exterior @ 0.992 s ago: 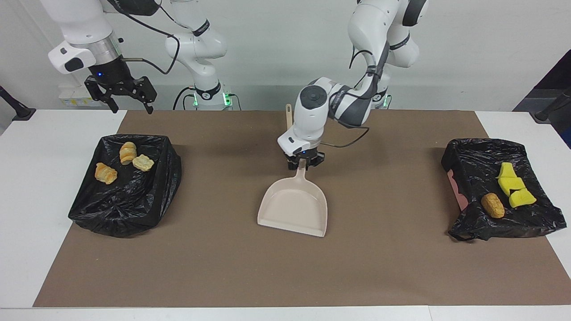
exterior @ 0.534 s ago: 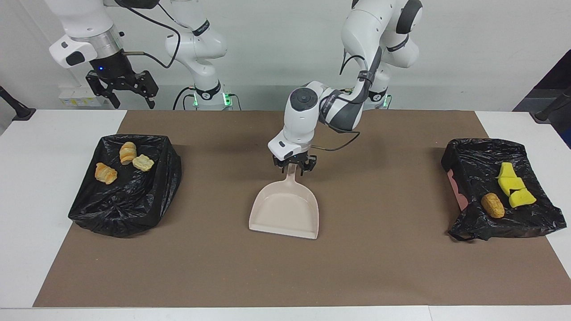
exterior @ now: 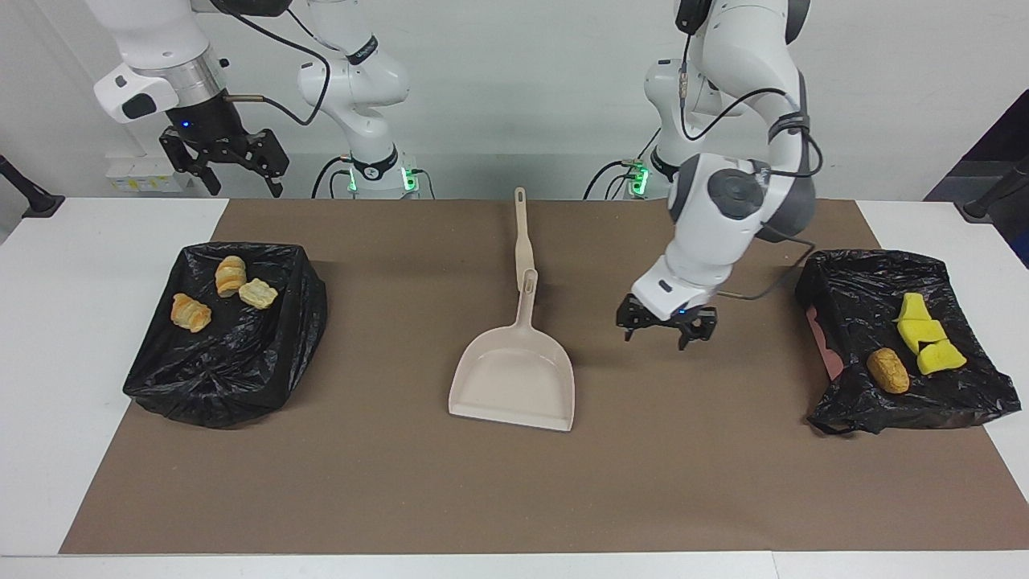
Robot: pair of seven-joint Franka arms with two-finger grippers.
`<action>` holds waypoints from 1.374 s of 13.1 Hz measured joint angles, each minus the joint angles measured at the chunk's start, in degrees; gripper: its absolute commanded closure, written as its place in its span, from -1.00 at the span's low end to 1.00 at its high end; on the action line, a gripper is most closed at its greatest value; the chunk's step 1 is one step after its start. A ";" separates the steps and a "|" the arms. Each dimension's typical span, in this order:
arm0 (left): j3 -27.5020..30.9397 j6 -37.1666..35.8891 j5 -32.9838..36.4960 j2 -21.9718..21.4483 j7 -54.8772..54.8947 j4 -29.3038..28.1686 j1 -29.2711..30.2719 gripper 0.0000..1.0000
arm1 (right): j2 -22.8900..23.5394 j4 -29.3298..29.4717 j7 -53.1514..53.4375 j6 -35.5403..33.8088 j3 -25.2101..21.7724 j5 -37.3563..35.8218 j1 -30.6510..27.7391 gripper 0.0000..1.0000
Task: Sweep and dump trash in bin
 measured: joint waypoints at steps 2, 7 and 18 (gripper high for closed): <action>0.02 -1.35 0.00 -2.07 4.65 0.07 4.23 -1.00 | 0.00 0.00 0.00 0.00 0.00 0.00 0.00 -1.00; 1.26 -6.38 0.00 -8.63 6.94 0.17 10.51 -1.00 | 0.00 0.00 0.03 0.00 0.00 0.03 0.02 -1.00; 1.64 -17.62 0.82 -24.06 4.08 -8.46 14.67 -1.00 | 0.00 0.00 0.03 0.00 0.00 0.05 0.08 -1.00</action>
